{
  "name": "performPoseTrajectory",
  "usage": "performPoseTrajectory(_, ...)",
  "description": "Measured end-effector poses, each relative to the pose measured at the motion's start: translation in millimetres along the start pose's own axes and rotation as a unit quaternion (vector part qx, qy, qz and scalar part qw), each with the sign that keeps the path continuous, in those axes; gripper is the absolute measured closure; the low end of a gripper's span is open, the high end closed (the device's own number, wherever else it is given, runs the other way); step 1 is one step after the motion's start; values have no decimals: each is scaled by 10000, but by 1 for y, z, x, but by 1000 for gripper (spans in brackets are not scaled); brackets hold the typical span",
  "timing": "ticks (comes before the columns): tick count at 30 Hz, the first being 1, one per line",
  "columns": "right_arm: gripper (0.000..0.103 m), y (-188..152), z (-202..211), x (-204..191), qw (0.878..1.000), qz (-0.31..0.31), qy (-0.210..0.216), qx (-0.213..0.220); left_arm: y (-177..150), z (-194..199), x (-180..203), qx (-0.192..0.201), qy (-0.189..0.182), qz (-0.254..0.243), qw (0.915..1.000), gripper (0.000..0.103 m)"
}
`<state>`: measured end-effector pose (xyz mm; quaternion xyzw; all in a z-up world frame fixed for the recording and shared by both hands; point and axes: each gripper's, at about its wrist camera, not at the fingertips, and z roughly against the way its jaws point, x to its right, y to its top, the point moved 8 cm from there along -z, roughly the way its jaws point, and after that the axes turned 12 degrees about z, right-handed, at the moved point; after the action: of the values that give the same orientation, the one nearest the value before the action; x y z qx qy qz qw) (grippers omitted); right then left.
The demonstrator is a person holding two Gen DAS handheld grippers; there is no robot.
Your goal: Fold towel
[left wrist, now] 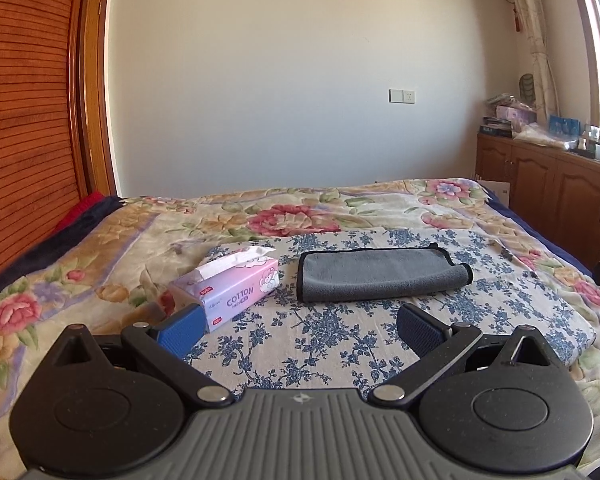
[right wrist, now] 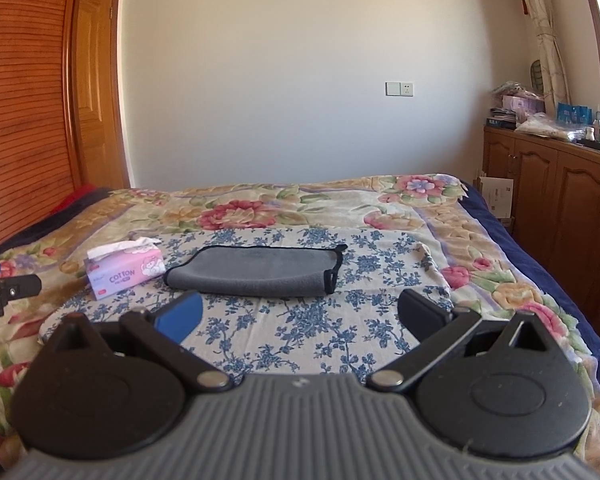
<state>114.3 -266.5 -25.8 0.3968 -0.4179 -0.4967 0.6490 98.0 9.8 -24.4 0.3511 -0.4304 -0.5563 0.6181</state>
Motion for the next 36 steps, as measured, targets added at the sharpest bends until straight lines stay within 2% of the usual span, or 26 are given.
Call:
performPoseTrajectory(14, 0, 1, 5, 4, 9995, 91, -205, 236, -2, 9, 2, 312, -54, -136, 9994, 0)
performPoseTrajectory(25, 0, 3, 8, 7, 9989, 39, -287, 369, 3, 15, -2, 543, 1, -64, 9985, 0)
performPoseTrajectory(36, 0, 2, 8, 8, 9987, 12, -322, 385, 2, 14, -3, 550, 25, -59, 9985, 0)
